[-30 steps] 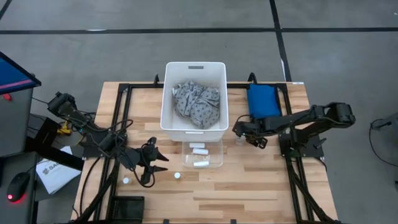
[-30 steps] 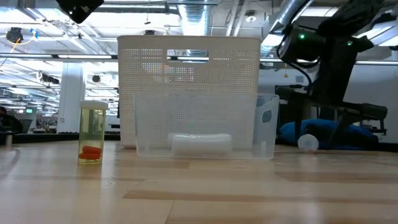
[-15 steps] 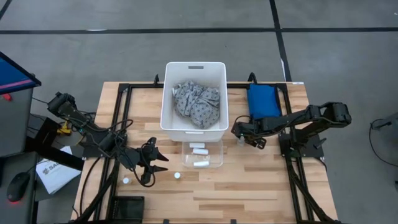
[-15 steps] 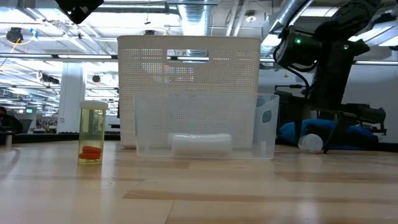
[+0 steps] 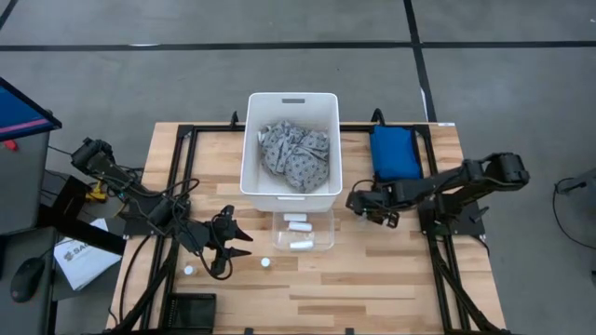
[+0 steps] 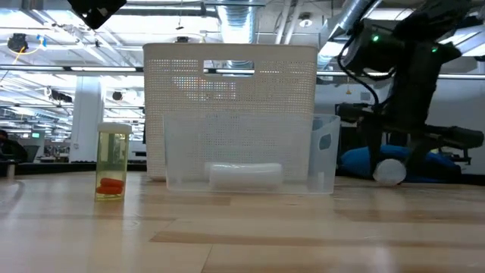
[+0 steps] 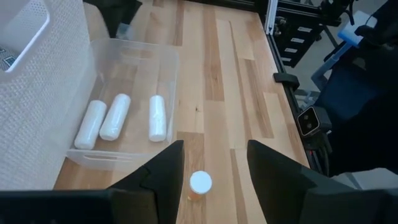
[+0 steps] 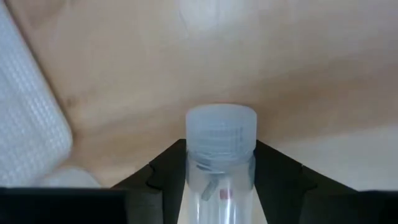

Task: Pick & Place Medicine items
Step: Put the transparent pill bottle into the black bin

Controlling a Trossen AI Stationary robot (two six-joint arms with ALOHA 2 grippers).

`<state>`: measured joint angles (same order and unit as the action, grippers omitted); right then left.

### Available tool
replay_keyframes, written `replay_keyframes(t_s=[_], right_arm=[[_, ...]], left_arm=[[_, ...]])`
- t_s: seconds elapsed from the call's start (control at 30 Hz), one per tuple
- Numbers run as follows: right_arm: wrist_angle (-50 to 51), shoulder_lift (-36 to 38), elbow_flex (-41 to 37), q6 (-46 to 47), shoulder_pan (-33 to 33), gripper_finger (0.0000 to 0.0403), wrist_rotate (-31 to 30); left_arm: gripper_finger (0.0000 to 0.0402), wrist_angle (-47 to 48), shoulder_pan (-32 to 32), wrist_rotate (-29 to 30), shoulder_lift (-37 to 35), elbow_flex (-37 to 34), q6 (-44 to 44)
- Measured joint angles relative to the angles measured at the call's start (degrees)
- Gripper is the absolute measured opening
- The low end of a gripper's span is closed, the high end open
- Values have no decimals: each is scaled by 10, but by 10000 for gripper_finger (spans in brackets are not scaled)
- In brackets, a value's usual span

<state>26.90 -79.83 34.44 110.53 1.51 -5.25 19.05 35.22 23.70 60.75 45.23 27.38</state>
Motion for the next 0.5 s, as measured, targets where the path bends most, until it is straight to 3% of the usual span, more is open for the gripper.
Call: replay_keyframes(t_s=[0.23, 0.5], right_arm=[[3, 44, 0, 20, 55, 173, -4], [-41, 149, 1, 2, 148, 159, -15]], left_arm=[[167, 0, 0, -18, -1, 0, -3], [167, 1, 0, -72, -11, 0, -5]])
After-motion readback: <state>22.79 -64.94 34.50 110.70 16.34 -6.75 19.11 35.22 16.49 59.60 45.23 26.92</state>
